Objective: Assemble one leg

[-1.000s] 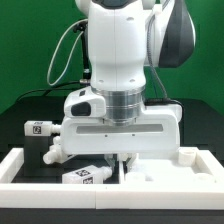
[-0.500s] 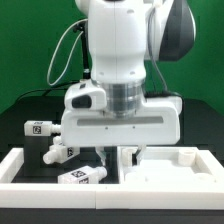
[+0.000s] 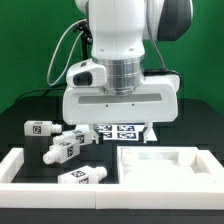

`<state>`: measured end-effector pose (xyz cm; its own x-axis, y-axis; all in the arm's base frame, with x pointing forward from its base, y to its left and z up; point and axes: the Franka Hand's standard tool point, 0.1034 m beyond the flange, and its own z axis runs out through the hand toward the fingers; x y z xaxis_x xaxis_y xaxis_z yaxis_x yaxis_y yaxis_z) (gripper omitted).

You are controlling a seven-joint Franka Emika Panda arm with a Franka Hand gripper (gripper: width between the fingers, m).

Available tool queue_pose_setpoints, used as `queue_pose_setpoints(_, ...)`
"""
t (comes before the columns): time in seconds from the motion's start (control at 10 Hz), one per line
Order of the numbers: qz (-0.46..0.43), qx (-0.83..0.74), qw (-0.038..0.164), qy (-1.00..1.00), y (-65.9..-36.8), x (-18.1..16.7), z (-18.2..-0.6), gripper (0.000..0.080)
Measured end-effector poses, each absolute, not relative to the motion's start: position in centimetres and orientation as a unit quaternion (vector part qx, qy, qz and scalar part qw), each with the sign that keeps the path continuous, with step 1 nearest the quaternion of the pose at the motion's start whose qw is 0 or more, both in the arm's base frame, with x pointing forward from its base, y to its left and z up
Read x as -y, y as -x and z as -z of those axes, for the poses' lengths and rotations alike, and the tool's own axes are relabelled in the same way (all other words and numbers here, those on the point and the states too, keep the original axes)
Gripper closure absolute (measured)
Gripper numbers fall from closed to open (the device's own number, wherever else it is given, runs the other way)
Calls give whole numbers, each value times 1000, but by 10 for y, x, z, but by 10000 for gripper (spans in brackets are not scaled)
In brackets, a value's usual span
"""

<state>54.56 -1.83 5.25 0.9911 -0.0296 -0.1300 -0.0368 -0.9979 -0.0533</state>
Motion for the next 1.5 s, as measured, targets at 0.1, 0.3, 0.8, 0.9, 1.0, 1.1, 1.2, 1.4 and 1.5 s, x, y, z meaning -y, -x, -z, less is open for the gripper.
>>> queue_pose_setpoints(0.1, -65, -17, 28, 997, -545, 18, -52, 154)
queue_pose_setpoints(0.3, -64, -8, 28, 998, -543, 19, -51, 151)
queue_pose_setpoints(0.8, -42, 272, 30, 961, -518, 67, -63, 151)
queue_pose_setpoints(0.9, -44, 280, 31, 958, -519, 67, -64, 151)
queue_pose_setpoints(1.0, -43, 308, 32, 950, -519, 67, -63, 151)
queue_pose_setpoints(1.1, -42, 350, 33, 935, -519, 67, -63, 151)
queue_pose_setpoints(1.2, -42, 386, 34, 921, -519, 68, -63, 151)
queue_pose_setpoints(1.4, -31, 493, 33, 869, -517, 76, -63, 151)
queue_pose_setpoints(1.5, -26, 566, 35, 823, -513, 87, -62, 151)
